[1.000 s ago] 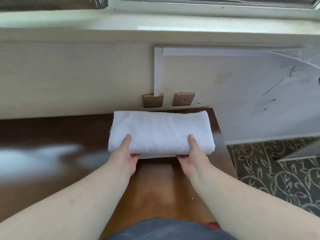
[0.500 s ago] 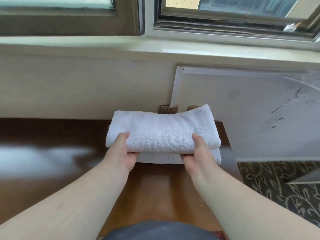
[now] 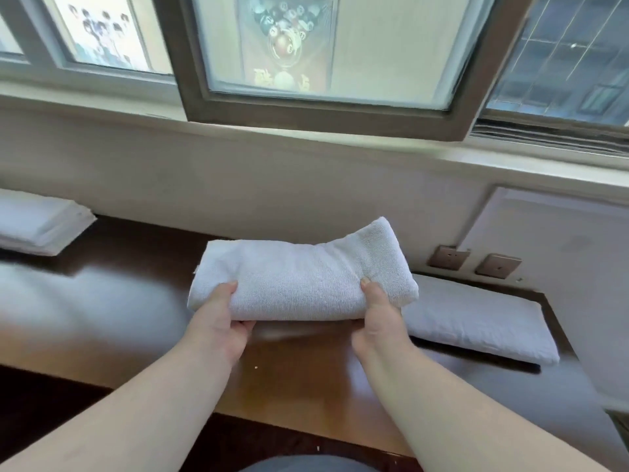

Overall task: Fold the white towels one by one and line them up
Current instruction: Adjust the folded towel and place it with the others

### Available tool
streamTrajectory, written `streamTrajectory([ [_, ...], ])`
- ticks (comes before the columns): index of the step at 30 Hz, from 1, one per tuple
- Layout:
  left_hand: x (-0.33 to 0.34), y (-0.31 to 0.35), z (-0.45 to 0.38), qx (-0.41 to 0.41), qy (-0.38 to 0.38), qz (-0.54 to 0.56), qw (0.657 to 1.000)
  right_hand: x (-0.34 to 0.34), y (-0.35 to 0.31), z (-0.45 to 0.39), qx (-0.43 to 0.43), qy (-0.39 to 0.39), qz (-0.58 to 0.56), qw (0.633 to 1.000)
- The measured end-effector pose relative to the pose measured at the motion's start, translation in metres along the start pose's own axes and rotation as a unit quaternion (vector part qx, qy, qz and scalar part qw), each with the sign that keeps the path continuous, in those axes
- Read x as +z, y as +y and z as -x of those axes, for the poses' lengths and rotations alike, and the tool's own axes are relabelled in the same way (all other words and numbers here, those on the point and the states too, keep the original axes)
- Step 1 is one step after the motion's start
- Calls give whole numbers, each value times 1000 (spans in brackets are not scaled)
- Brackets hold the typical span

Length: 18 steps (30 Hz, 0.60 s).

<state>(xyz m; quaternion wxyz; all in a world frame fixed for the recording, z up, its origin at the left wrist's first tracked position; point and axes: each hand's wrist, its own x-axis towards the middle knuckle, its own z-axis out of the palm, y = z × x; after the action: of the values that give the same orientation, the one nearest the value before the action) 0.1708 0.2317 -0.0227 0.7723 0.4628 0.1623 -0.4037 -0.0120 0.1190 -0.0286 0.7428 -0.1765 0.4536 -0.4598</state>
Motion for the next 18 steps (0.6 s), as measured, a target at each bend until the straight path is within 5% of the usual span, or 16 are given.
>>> streamTrajectory([
  [9,-149,179,13,77,39,23,996,132,157,100,58,-92,19,994],
  [18,-200,272,-17,114,30,42,992,219,231,112,106,-123,-4,987],
])
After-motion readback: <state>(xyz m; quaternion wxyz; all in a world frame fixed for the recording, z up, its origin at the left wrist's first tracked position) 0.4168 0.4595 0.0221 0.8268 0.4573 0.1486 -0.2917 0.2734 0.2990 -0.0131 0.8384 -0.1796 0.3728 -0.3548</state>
